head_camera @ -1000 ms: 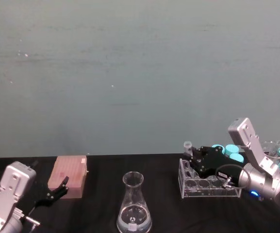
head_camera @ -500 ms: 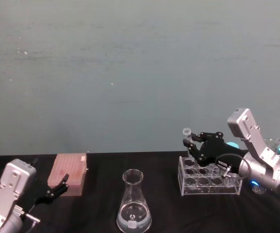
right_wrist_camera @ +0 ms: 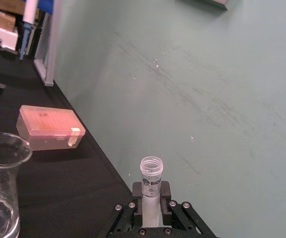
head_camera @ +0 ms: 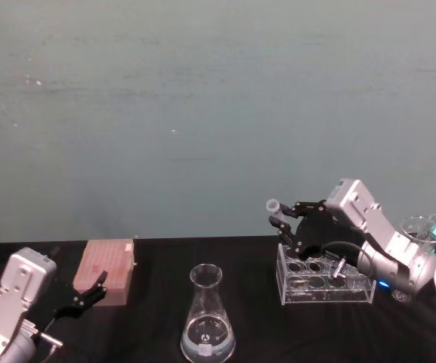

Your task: Pour the liquid from the test tube into the beaker using one hand.

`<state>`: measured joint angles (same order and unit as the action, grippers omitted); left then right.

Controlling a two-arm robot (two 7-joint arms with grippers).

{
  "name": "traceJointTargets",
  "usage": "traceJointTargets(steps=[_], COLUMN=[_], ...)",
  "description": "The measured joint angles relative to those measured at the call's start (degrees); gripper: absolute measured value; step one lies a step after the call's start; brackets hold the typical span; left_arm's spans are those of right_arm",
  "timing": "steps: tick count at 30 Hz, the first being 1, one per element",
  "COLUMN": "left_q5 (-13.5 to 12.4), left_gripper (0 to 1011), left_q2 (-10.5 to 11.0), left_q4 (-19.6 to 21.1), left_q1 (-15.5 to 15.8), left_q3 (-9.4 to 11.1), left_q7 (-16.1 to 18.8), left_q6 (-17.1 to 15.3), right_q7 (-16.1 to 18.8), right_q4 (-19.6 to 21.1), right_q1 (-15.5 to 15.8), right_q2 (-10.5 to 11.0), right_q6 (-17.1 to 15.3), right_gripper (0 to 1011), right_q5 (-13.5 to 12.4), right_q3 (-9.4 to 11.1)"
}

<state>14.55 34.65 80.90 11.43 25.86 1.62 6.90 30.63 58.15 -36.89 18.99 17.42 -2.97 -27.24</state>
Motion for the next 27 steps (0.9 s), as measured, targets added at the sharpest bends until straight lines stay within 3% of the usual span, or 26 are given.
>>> traceJointTargets(steps=[8,27], left_q5=[0.0,0.0], left_gripper=[1000,1000], left_q2=[0.0,0.0], left_q4=[0.0,0.0], left_q1=[0.0,0.0], left_q3=[0.0,0.0], left_q7=[0.0,0.0], left_q6=[0.0,0.0], right_q7=[-0.9,-3.1], right_q4=[3.2,5.0], right_q1=[0.7,0.5], right_q2=[0.5,0.4], right_q6=[1.3,3.7], right_gripper=[207,207], right_q5=[3.7,12.3], right_q3=[-1.8,-6.2])
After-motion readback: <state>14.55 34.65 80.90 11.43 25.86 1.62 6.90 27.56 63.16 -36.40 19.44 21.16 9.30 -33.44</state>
